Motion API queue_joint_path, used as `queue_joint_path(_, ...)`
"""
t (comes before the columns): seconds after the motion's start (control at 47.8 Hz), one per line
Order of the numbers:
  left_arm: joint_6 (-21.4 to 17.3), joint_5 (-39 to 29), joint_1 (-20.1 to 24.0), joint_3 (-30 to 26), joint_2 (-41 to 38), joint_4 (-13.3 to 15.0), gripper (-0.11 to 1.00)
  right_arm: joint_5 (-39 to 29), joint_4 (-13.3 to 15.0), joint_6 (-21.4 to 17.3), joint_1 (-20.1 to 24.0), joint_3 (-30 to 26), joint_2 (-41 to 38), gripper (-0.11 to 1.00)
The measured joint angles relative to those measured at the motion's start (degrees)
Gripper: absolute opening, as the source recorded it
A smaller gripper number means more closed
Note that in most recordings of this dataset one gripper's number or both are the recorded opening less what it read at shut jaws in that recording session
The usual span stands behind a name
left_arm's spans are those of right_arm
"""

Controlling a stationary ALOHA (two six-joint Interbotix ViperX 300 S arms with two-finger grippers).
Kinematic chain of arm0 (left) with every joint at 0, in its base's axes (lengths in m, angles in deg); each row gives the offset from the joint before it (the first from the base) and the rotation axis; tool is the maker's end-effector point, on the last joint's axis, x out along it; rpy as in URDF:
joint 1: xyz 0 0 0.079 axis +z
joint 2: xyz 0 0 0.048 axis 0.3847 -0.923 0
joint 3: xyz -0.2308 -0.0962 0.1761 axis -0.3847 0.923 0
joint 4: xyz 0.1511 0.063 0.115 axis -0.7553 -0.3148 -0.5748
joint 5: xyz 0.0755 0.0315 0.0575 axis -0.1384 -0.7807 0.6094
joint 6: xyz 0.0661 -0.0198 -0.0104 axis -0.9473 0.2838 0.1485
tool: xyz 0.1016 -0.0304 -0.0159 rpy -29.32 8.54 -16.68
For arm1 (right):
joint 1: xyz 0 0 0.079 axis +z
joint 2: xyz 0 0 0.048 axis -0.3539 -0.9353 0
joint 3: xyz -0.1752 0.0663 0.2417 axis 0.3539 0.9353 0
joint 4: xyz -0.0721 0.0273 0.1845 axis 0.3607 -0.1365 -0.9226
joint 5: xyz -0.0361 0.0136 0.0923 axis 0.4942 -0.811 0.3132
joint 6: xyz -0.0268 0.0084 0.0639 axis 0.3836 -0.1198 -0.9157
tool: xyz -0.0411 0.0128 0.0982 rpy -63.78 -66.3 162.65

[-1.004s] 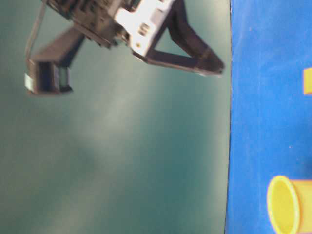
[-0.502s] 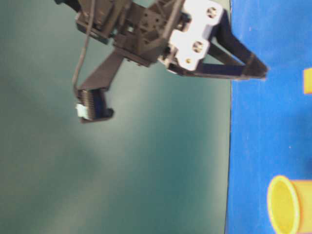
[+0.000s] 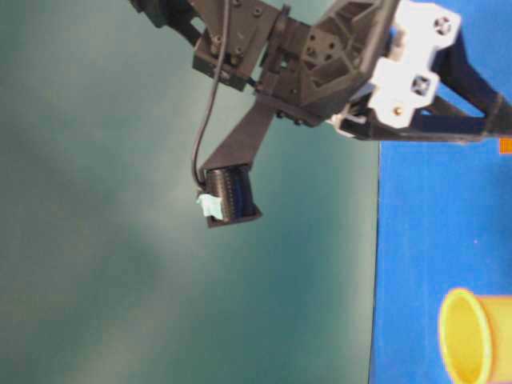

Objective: Move the block forward with right arm.
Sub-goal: 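Close the right gripper on the orange cube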

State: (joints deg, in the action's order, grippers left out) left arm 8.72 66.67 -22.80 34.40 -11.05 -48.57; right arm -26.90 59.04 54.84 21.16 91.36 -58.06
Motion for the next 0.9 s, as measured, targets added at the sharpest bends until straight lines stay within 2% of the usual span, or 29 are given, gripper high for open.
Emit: queue_joint_path(0.9,-0.18,0.00,0.00,0.00,0.00,0.00,0.01,4.92,0.09,-0.18,0.35,1.58,-2.55,0.62)
